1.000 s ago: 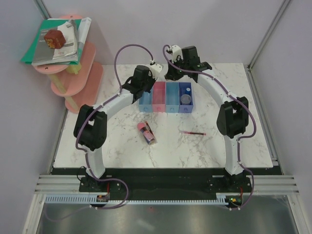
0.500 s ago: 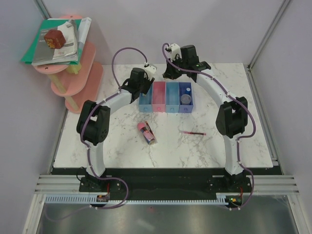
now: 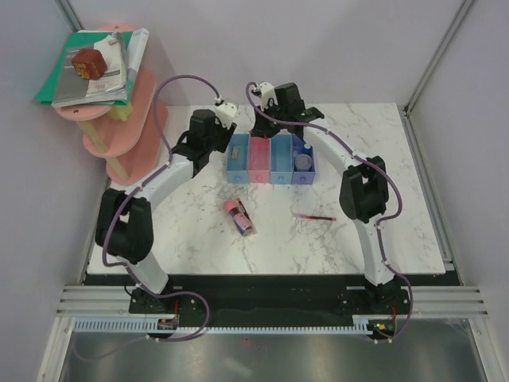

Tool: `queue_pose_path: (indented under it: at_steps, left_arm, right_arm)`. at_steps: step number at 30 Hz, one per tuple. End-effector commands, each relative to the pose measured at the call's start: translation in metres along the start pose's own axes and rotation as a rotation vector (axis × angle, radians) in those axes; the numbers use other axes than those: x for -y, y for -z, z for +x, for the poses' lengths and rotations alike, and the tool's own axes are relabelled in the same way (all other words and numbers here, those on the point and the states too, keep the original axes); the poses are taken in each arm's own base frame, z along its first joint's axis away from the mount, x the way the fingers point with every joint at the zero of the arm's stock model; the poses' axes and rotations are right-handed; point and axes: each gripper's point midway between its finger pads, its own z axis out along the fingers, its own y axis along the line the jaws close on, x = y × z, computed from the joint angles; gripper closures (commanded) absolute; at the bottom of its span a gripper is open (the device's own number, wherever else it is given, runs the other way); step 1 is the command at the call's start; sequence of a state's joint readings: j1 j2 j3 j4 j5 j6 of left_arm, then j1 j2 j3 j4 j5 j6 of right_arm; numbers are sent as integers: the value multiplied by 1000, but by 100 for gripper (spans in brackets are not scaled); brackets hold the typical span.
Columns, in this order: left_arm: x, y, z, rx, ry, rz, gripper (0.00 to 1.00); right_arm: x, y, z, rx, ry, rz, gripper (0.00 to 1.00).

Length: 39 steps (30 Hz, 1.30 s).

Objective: Sort the stationery into containers
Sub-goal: Place the stationery in the storage box.

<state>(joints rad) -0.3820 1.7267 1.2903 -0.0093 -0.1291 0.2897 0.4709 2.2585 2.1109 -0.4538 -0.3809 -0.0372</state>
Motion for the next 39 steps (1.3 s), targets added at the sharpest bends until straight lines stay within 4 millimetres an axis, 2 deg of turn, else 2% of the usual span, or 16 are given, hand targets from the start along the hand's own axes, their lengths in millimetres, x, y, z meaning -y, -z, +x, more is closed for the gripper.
queue_pose_path:
  at_steps: [1,4,7,13,15,16,19,22,28,31,33,34,35,36,37,39]
  left_arm:
    - [-7,44,1,0,5,9,42]
    - [10,66,15,-30,-26,106,43]
    - [30,83,48,-91,-65,205,44]
    - [57,104,90,-139,-141,346,44]
    - [61,108,96,-150,-159,371,44]
    - [61,109,98,-155,-165,373,44]
    - [63,111,103,-157,-188,390,44]
    - [62,113,102,-148,-205,394,45]
    - [50,119,95,-127,-192,333,45]
    - [42,122,97,-140,-173,280,45]
    - [33,125,99,-148,-180,228,44]
    - [28,131,93,-126,-184,209,44]
    - [23,135,89,-110,-193,193,43]
    - [19,138,89,-106,-193,174,43]
    - [16,147,82,-81,-188,161,42]
    - [12,155,79,-71,-174,152,42]
  right_arm:
    - [-17,-12,-22,63,39,-15,100]
    - [-28,-22,-16,48,53,-29,100]
    - [-37,-35,-8,31,66,-40,100]
    - [-50,-58,11,-5,93,-48,100]
    - [-52,-64,20,-24,95,-46,90]
    - [-50,-66,23,-30,101,-43,71]
    - [-47,-69,33,-54,106,-29,49]
    - [-45,-66,35,-60,112,-18,40]
    - [-48,-41,16,-34,151,3,27]
    - [-48,-28,15,-48,162,20,26]
    - [-52,-13,17,-61,161,13,26]
    - [-62,5,4,-35,175,-12,27]
    - [-66,9,25,-78,170,-26,27]
    - [-70,18,27,-83,183,-36,28]
    - [-78,37,20,-68,193,-39,30]
    - [-87,48,47,-143,184,-62,31]
